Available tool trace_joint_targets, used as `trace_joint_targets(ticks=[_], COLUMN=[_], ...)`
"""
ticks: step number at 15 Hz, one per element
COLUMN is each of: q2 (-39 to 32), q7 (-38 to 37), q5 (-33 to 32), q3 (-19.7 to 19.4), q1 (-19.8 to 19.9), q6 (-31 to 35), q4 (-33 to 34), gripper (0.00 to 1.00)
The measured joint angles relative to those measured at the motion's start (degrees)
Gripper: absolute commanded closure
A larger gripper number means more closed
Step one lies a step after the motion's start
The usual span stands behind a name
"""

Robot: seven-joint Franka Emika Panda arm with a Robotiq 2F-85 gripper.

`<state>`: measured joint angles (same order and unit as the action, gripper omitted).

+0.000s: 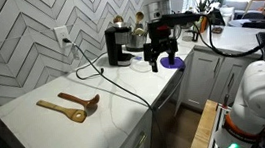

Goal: Put the dark blue lid on top of the clear bowl on the right

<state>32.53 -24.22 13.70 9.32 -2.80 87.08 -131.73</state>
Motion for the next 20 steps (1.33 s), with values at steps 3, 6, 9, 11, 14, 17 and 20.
trace_joint_targets(ticks=[3, 6, 9, 11, 14, 17, 20], q2=[0.0, 0.0, 0.0, 0.0, 0.2, 1.0, 1.7], q7=[0.0, 0.0, 0.0, 0.0, -0.5, -0.5, 1.6], q5=[0.0, 0.0, 0.0, 0.0, -1.3, -5.0, -8.8], q3=[0.0, 0.0, 0.0, 0.0, -0.7, -4.1, -8.9], q1=[0.0, 0.0, 0.0, 0.0, 2.1, 6.7, 10.9], q6=[0.0, 0.0, 0.0, 0.0, 0.2, 0.8, 1.0], q4=[0.0, 0.0, 0.0, 0.0, 0.0, 0.6, 1.9], gripper=[0.0, 0.0, 0.0, 0.0, 0.0, 0.0, 0.0])
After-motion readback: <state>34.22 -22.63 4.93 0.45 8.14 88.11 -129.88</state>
